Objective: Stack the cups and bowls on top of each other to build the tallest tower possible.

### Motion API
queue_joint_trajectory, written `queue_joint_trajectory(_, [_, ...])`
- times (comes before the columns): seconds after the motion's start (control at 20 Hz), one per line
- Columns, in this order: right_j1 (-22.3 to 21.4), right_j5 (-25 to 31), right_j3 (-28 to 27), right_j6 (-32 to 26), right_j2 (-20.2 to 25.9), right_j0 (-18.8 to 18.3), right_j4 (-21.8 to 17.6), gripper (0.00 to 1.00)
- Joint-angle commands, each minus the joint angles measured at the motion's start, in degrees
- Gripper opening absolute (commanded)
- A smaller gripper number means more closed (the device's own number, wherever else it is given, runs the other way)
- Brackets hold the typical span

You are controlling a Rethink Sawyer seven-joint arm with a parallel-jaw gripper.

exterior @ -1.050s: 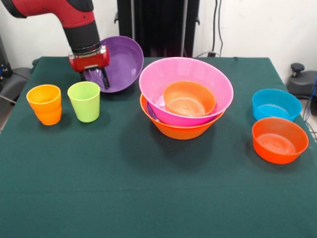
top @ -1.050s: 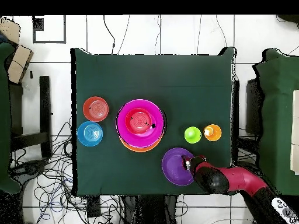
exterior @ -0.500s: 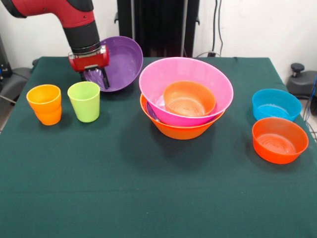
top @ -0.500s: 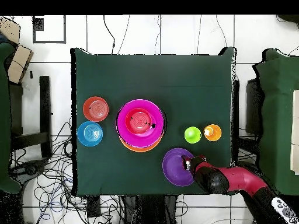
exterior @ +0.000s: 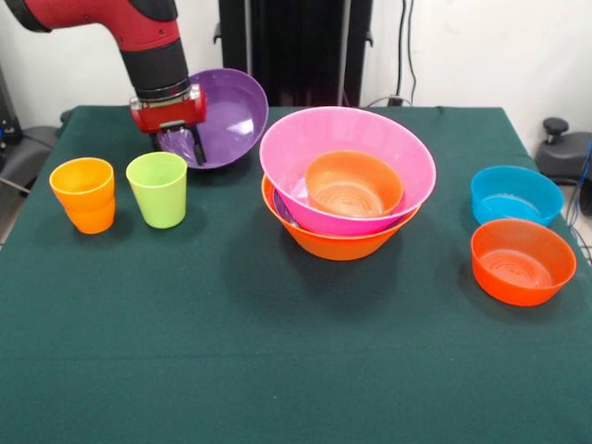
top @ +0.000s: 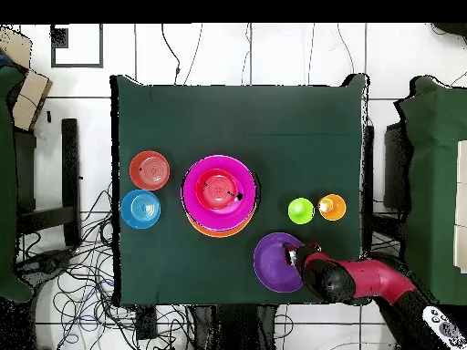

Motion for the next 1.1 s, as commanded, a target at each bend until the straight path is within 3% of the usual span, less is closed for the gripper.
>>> queue_joint_trajectory(0.05, [-5.4, 5.0, 1.0, 1.3, -1.3, 5.6, 2.1, 1.0])
queue_joint_trajectory(0.2, [-6.0, 5.9, 0.6, 2.8, -2.8, 7.2, 3.3, 1.0])
queue_joint_trajectory(0.25, [-6.2, 6.2, 0.5, 3.3, -3.3, 7.8, 3.8, 0.0])
queue_joint_trajectory(0.45, [-7.2, 5.4, 1.2, 6.8, -5.7, 10.0, 4.1, 0.0])
queue_joint_trajectory(0.8, [-7.7, 5.4, 1.9, 4.4, -6.2, 10.4, 7.2, 0.0])
queue_joint_trajectory(0.85, [-7.7, 5.3, 1.7, 4.1, -6.4, 10.6, 7.6, 1.0])
queue_joint_trajectory(1.1, [-6.9, 5.6, 1.8, 3.5, -6.9, 10.3, 9.1, 1.0])
